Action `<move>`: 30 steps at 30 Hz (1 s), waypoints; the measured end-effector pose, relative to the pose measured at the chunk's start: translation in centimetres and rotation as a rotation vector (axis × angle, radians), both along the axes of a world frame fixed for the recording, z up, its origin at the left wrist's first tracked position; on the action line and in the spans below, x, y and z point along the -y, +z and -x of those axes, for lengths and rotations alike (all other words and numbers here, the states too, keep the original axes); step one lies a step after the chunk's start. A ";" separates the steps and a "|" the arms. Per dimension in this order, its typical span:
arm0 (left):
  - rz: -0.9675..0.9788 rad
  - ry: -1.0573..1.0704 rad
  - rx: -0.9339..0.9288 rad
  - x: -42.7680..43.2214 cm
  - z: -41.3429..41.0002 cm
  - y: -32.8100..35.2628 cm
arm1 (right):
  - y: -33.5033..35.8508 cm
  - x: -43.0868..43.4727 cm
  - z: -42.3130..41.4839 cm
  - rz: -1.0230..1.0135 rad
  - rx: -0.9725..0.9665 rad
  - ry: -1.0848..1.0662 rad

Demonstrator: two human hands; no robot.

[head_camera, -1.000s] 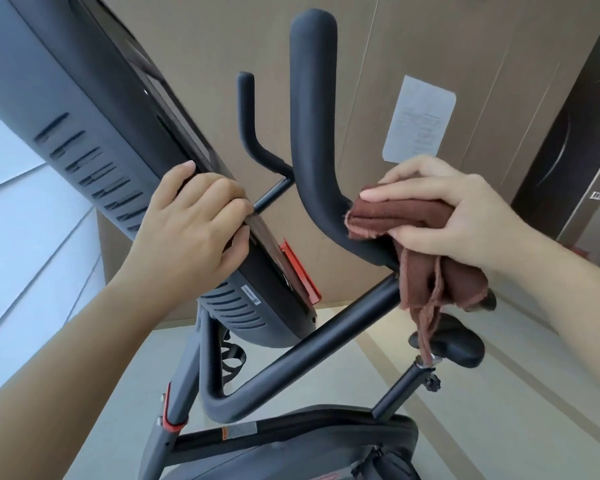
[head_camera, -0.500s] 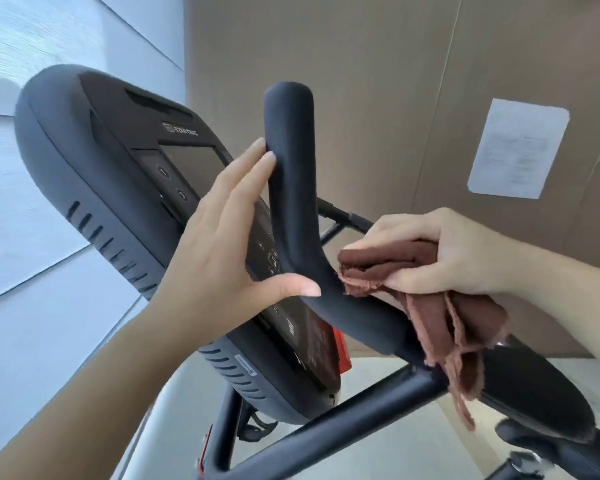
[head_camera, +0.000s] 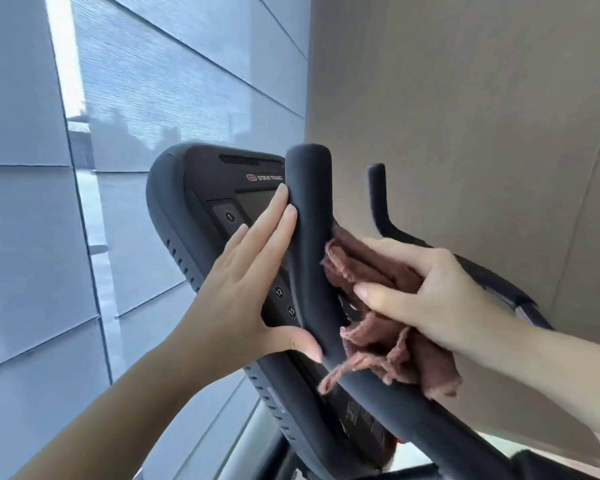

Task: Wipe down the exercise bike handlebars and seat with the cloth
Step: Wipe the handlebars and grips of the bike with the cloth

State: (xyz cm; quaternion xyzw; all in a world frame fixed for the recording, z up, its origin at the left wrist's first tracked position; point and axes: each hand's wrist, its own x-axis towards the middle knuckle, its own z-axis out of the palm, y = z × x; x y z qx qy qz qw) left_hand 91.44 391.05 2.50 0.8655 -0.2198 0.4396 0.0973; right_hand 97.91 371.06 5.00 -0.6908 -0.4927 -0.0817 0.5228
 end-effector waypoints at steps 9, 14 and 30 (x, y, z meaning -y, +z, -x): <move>-0.010 0.181 -0.042 0.9 1.2 0.2 | 2.2 -0.8 -2.7 -0.224 0.118 -0.118; -0.026 0.222 -0.060 1.2 1.4 0.4 | 2.7 -3.6 -3.2 -0.266 -0.035 0.118; -0.026 0.293 -0.057 1.5 1.4 0.2 | 3.5 -2.2 -3.7 -0.276 0.191 0.011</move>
